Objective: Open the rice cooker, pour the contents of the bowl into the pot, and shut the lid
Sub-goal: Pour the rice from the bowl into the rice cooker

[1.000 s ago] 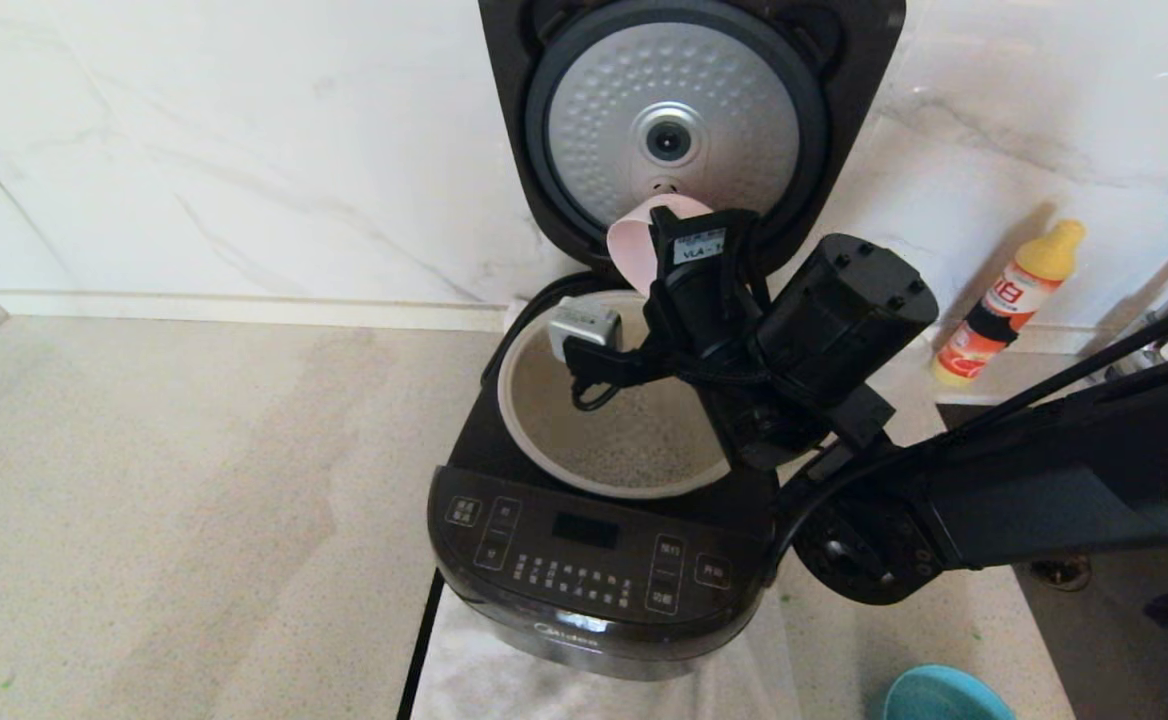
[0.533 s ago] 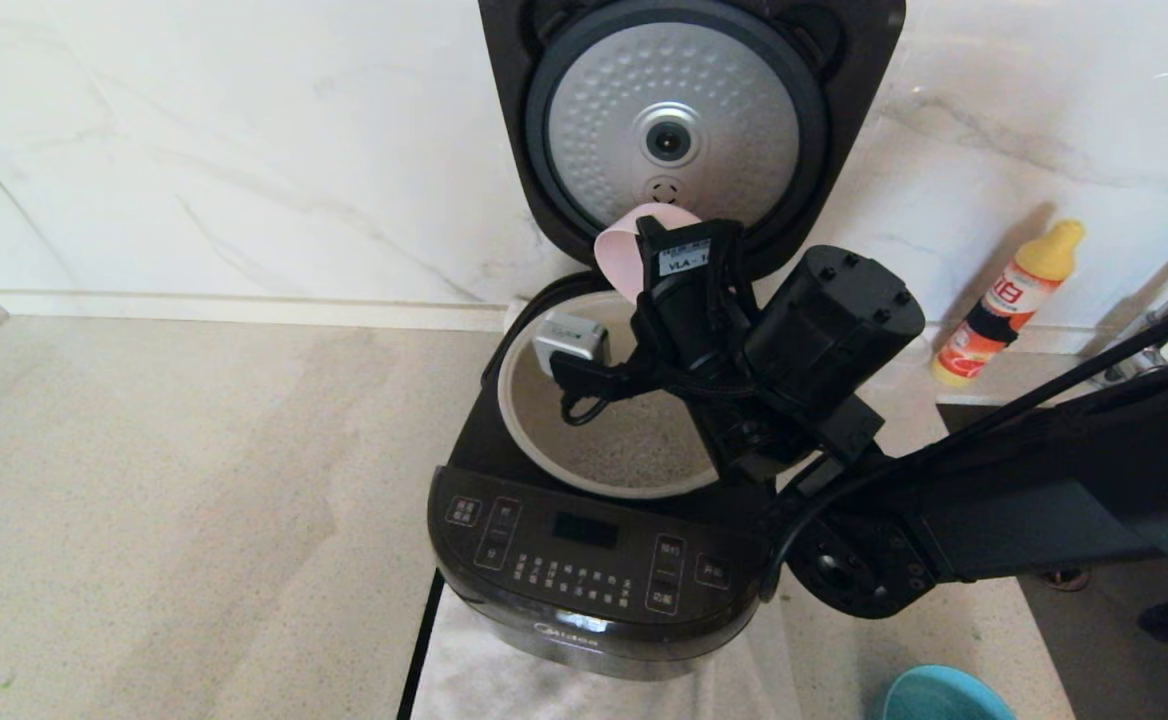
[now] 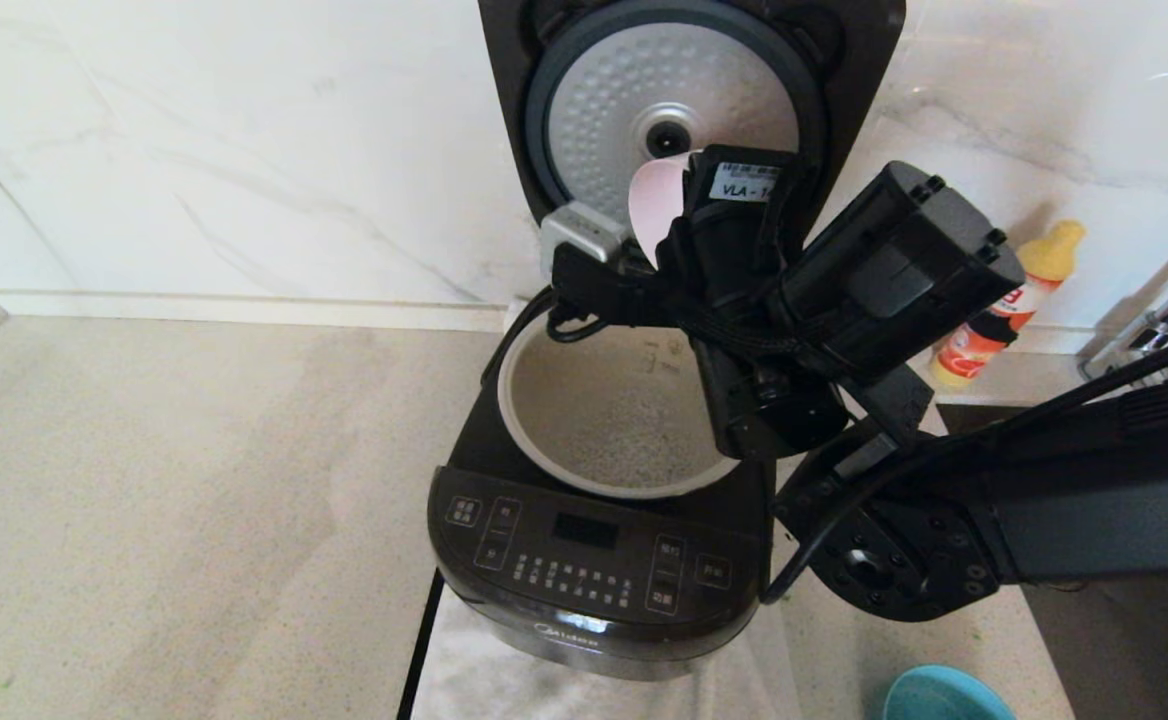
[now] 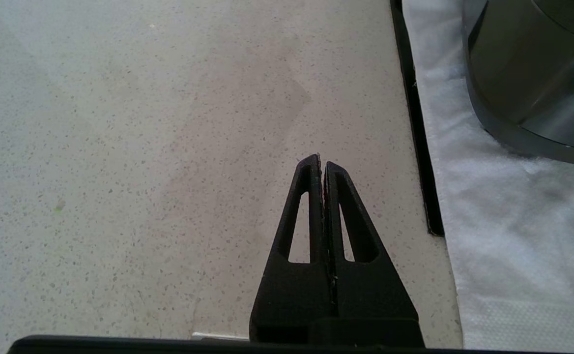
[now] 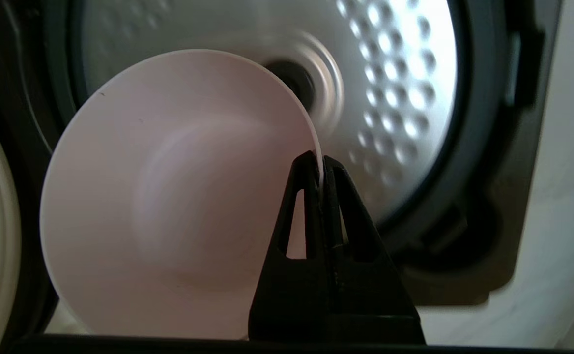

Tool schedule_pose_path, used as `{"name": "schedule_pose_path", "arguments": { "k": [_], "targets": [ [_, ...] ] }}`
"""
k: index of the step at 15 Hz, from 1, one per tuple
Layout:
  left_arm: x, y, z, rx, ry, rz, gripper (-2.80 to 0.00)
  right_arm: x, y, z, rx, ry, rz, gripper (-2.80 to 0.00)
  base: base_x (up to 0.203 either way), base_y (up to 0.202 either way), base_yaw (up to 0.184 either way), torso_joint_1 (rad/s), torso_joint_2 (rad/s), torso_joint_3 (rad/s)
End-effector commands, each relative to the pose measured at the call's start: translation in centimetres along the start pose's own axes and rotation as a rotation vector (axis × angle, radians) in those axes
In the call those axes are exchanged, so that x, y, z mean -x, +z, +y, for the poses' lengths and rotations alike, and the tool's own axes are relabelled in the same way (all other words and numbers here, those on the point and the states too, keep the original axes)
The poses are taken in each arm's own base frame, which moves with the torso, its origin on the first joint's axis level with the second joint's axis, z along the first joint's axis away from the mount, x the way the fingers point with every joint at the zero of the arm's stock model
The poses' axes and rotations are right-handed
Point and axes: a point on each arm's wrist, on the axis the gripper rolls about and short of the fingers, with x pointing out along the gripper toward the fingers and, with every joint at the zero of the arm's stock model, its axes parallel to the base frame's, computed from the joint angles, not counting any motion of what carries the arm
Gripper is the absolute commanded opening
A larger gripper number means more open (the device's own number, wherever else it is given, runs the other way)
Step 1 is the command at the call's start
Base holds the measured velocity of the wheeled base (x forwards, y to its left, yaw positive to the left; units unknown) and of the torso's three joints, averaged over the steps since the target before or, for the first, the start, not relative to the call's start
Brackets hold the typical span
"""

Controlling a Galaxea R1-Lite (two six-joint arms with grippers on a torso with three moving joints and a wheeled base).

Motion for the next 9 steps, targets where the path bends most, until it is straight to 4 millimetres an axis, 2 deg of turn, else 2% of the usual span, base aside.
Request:
{"name": "schedule_pose_path", "arguments": {
  "k": [1, 6, 9],
  "targets": [
    [0.0, 0.0, 0.0, 0.0, 0.0, 0.001, -2.8, 0.6, 0.0, -1.8, -0.074, 0.001, 0.089, -2.8, 0.0, 0.0, 0.0, 0.0, 0.0, 0.0],
    [0.0, 0.0, 0.0, 0.0, 0.0, 0.003, -2.8, 0.8, -0.6, -3.2, -0.207, 0.015, 0.283, -2.8, 0.0, 0.0, 0.0, 0.0, 0.0, 0.0],
    [0.0, 0.0, 0.0, 0.0, 0.0, 0.003, -2.8, 0.8, -0.9, -3.2, -0.259, 0.016, 0.341, -2.8, 0.0, 0.0, 0.0, 0.0, 0.0, 0.0]
  ]
}}
